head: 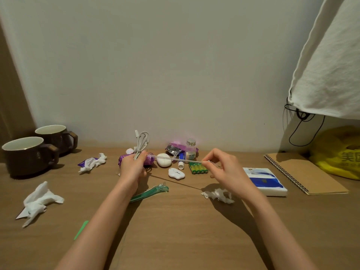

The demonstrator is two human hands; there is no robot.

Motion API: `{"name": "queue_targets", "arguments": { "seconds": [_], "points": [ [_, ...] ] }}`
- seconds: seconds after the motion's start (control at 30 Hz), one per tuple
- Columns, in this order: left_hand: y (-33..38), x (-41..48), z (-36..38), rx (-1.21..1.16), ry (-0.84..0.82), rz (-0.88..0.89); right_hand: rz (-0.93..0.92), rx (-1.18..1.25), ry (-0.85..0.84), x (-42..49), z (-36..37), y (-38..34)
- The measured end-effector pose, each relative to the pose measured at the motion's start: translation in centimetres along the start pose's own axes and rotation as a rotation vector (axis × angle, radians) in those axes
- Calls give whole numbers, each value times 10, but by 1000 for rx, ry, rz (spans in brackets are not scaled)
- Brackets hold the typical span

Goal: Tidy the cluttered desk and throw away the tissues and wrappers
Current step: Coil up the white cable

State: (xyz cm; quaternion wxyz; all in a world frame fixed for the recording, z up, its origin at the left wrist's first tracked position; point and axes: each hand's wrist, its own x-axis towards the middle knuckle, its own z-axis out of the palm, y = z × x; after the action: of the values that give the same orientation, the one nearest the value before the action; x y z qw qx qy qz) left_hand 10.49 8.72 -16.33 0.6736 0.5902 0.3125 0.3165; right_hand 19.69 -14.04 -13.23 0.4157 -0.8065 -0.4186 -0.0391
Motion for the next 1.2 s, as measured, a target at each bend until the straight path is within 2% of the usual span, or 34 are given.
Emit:
{"name": "queue_targets", "arguments": {
  "seconds": [0.13, 0.27, 0.37, 0.47, 0.57, 0.63, 0.7, 0.77, 0.83, 0.93, 1.03, 1.13, 1.2],
  "points": [
    [-4, 5, -3, 215, 80, 74, -67, -6, -16, -4, -1, -9],
    [-8, 6, -8, 473, 120, 322, -147, 52, -50, -5, -3, -21],
    [-13, -3, -4, 676, 27, 480, -226, 69, -26, -4, -4, -24],
    [-14, -13, 3, 914, -74, 687, -367, 47, 90, -3, -5, -30],
    [-5, -32, 11, 1120, -258, 906, -437, 35, 240, 0, -9, -34],
    [3, -48, 16, 1149, -400, 981, -403, 75, 310, 3, -18, -31],
    [10, -63, 24, 1037, -611, 898, -313, 149, 337, 4, -31, -23],
    [19, -77, 35, 776, -895, 694, -184, 240, 352, 3, -45, -11],
    [27, -90, 42, 517, -1014, 565, -43, 324, 342, 0, -54, 0],
    [35, -96, 47, 280, -881, 536, 112, 365, 248, -2, -51, 8],
    [32, -83, 44, 79, -639, 360, 153, 247, 113, 0, -38, 7],
    [20, -60, 36, 138, -471, 276, 124, 83, 25, 2, -23, 3],
    [12, -48, 32, 295, -371, 284, 77, -29, -2, 1, -15, -1]
  ]
}}
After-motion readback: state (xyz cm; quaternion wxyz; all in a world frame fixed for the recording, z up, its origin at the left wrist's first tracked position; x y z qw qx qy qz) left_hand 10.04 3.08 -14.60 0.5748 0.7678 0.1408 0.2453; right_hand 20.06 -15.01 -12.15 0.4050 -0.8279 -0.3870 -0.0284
